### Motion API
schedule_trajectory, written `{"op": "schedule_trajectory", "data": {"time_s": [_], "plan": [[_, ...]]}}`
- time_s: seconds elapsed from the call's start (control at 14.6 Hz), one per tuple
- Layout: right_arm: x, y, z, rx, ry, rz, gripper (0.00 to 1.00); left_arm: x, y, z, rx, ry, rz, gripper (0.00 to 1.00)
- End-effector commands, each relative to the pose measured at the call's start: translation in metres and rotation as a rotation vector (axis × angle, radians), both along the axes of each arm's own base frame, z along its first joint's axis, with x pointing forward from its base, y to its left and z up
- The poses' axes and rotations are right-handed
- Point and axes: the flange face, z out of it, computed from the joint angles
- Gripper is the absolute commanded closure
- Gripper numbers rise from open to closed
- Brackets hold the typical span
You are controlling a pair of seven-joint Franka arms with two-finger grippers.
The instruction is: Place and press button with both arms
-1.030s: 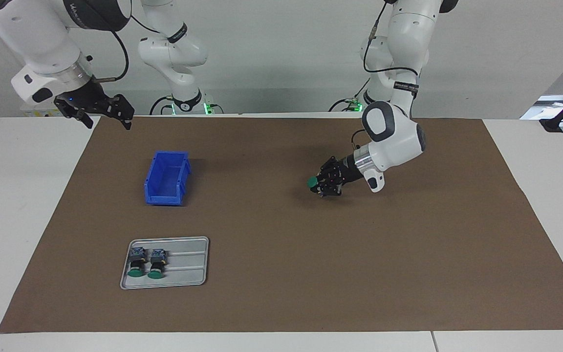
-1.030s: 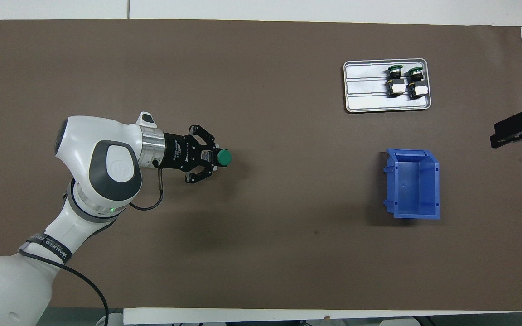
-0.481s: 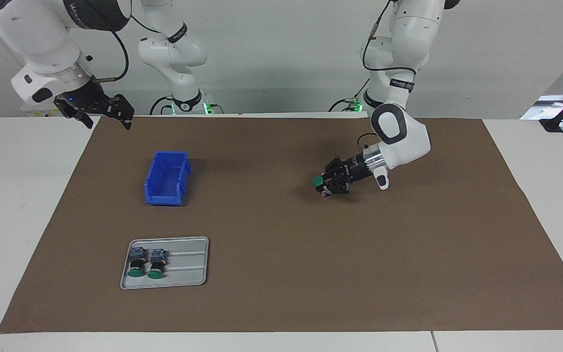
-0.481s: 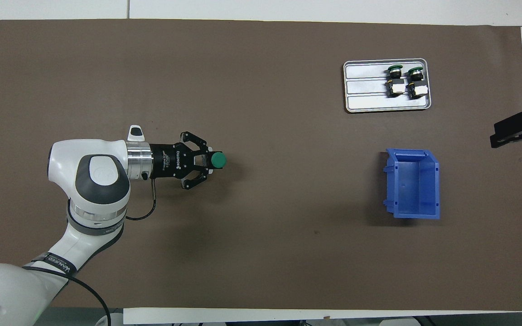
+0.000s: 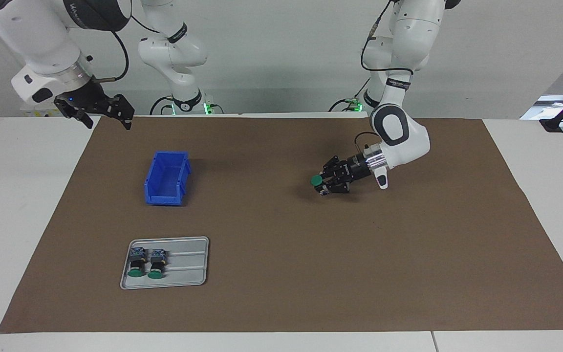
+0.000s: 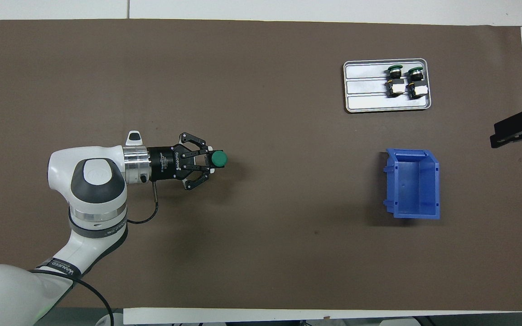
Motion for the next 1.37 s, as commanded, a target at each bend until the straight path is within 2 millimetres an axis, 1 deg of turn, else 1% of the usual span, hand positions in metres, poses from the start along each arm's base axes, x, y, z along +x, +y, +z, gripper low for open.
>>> {"op": "schedule_trajectory", "data": {"time_s": [0.0, 0.07, 0.14, 0.27, 0.48, 0.55, 0.62, 0.82, 0.96, 1.03, 1.1, 1.3], "plan": [[-0.007, -0.001, 0.000, 0.004, -0.005, -0.012, 0.01, -0.014, -0.008, -0.003, -0.007, -0.018, -0.012, 0.79], [-0.007, -0.001, 0.000, 0.004, -0.004, -0.012, 0.01, -0.019, -0.013, -0.010, 0.010, -0.008, -0.004, 0.79], [-0.007, -0.001, 0.000, 0.004, -0.004, -0.012, 0.01, -0.021, -0.012, -0.014, -0.004, 0.010, 0.030, 0.79], [-0.007, -0.001, 0.000, 0.004, -0.004, -0.012, 0.01, -0.021, -0.013, -0.015, -0.063, 0.048, 0.117, 0.80], [-0.007, -0.001, 0.000, 0.004, -0.004, -0.012, 0.01, -0.026, -0.018, -0.023, -0.066, 0.065, 0.120, 0.80], [-0.007, -0.001, 0.000, 0.004, -0.004, -0.012, 0.01, -0.033, -0.028, -0.033, -0.058, 0.069, 0.099, 0.80], [-0.007, -0.001, 0.000, 0.004, -0.004, -0.012, 0.01, -0.037, -0.032, -0.036, -0.070, 0.052, 0.102, 0.80], [-0.007, -0.001, 0.000, 0.004, -0.004, -0.012, 0.01, -0.049, -0.024, -0.047, -0.080, 0.032, 0.118, 0.80], [-0.008, -0.001, 0.001, 0.004, -0.005, -0.012, 0.01, -0.058, -0.018, -0.051, -0.122, -0.003, 0.157, 0.80], [-0.007, -0.001, 0.000, 0.004, -0.004, -0.012, 0.01, -0.059, -0.013, -0.051, -0.140, 0.005, 0.162, 0.80], [-0.007, -0.001, 0.000, 0.004, -0.004, -0.012, 0.01, -0.055, -0.005, -0.050, -0.146, 0.003, 0.183, 0.80], [-0.007, -0.001, 0.000, 0.004, -0.004, -0.012, 0.01, -0.056, -0.004, -0.051, -0.158, 0.013, 0.206, 0.80]]}}
